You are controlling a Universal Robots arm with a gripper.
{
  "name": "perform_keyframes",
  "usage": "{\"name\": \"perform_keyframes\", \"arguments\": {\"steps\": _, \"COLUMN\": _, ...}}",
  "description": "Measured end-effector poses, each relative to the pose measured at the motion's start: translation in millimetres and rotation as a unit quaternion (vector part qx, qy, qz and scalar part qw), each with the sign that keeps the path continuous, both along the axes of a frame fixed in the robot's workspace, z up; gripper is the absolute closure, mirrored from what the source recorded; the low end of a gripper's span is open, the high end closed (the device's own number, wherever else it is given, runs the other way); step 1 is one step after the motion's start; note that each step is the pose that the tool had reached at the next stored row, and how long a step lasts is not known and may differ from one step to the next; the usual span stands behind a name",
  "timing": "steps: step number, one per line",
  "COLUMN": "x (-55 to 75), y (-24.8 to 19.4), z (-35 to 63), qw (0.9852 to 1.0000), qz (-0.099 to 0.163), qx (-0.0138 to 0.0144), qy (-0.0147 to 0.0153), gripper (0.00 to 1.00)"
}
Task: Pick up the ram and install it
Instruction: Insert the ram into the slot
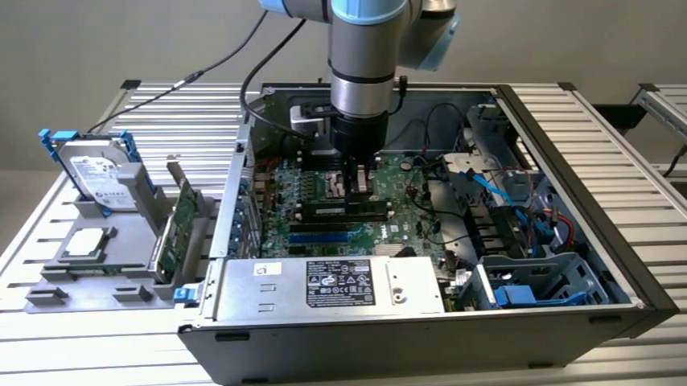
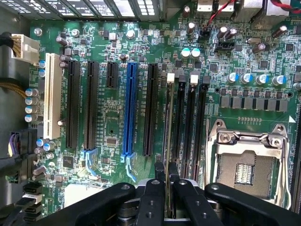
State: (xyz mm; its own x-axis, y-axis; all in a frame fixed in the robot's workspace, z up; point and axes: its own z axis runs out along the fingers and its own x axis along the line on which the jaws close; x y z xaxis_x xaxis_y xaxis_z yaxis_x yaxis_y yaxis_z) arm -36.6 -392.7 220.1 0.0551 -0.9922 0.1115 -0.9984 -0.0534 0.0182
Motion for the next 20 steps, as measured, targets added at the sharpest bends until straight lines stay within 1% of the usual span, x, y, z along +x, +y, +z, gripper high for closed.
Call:
{"name": "perform_keyframes", "arguments": {"steps": 6, "x": 0.0, "y": 2.2, "z": -2.2, "qw": 1.0, "qz": 0.0, "qx": -0.0033, "qy": 0.0001, "gripper": 0.86}}
{"name": "perform_keyframes", "arguments": {"steps": 11, "x": 0.0, "y": 2.7, "z": -4.6, "qw": 1.0, "qz": 0.0, "qx": -0.0051, "qy": 0.0, "gripper": 0.86}}
{"name": "perform_keyframes", "arguments": {"steps": 12, "x": 0.0, "y": 2.7, "z": -4.7, "qw": 1.0, "qz": 0.0, "qx": -0.0057, "qy": 0.0, "gripper": 0.85}}
{"name": "perform_keyframes", "arguments": {"steps": 13, "x": 0.0, "y": 2.8, "z": -4.8, "qw": 1.0, "qz": 0.0, "qx": -0.0062, "qy": 0.0, "gripper": 0.79}}
{"name": "perform_keyframes", "arguments": {"steps": 14, "x": 0.0, "y": 2.7, "z": -4.7, "qw": 1.0, "qz": 0.0, "qx": -0.0067, "qy": 0.0001, "gripper": 0.79}}
{"name": "perform_keyframes", "arguments": {"steps": 15, "x": 0.0, "y": 2.7, "z": -4.7, "qw": 1.0, "qz": 0.0, "qx": -0.0069, "qy": 0.0001, "gripper": 0.73}}
{"name": "perform_keyframes", "arguments": {"steps": 16, "x": 0.0, "y": 2.7, "z": -4.7, "qw": 1.0, "qz": 0.0, "qx": -0.007, "qy": 0.0002, "gripper": 0.73}}
{"name": "perform_keyframes", "arguments": {"steps": 17, "x": -0.1, "y": 2.8, "z": -4.3, "qw": 1.0, "qz": 0.0, "qx": -0.007, "qy": 0.0007, "gripper": 0.61}}
{"name": "perform_keyframes", "arguments": {"steps": 19, "x": 0.0, "y": 3.0, "z": -2.8, "qw": 1.0, "qz": 0.0, "qx": -0.0071, "qy": 0.0022, "gripper": 0.61}}
{"name": "perform_keyframes", "arguments": {"steps": 20, "x": 0.0, "y": 3.1, "z": -1.8, "qw": 1.0, "qz": 0.0, "qx": -0.0072, "qy": 0.0033, "gripper": 0.55}}
